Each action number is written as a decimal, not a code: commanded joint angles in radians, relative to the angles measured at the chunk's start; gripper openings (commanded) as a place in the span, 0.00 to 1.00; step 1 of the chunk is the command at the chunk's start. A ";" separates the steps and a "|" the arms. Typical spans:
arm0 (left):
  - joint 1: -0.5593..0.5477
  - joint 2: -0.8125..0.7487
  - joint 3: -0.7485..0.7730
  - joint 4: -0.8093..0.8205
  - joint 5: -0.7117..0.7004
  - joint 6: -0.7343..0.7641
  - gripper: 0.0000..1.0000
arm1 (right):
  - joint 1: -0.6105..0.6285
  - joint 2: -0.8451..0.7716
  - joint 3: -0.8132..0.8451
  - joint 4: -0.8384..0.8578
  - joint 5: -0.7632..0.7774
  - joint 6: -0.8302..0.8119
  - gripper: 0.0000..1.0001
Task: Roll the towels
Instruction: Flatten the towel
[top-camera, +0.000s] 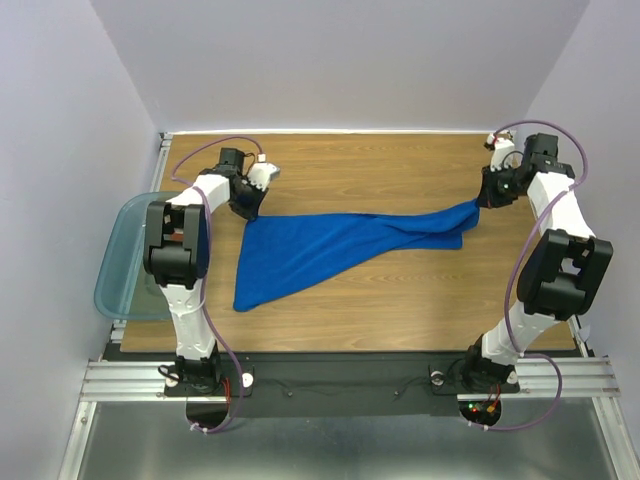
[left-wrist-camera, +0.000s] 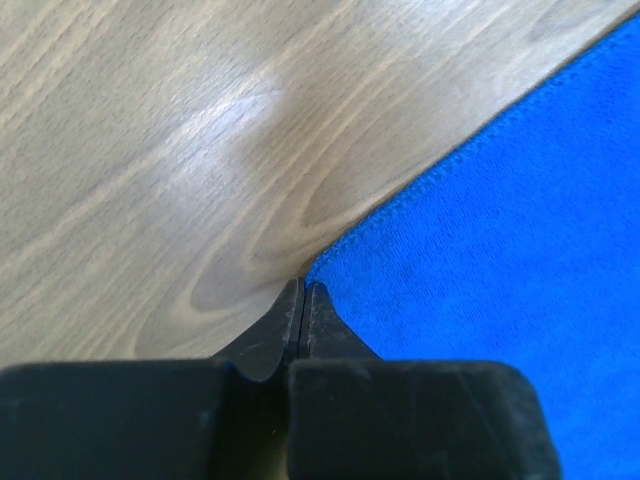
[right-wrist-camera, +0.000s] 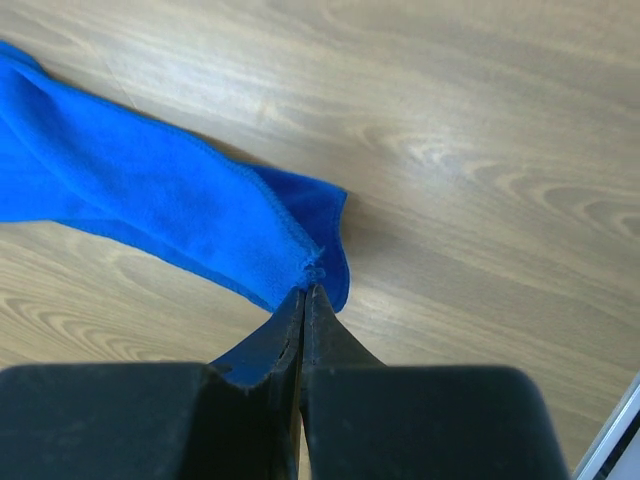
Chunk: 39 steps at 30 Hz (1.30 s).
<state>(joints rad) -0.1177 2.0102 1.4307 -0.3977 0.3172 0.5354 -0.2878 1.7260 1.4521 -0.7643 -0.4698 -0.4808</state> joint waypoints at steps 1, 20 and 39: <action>0.016 -0.117 0.057 -0.023 0.054 -0.025 0.00 | -0.007 -0.011 0.079 0.005 -0.043 0.042 0.00; 0.067 -0.594 0.162 0.103 0.048 -0.146 0.00 | -0.039 -0.131 0.333 0.100 0.013 0.203 0.01; 0.067 -0.995 -0.096 -0.124 0.114 -0.103 0.00 | -0.054 -0.629 0.010 0.063 0.184 -0.004 0.01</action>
<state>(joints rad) -0.0528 1.0428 1.3460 -0.4721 0.4053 0.4286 -0.3290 1.1564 1.4952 -0.7033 -0.3737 -0.3916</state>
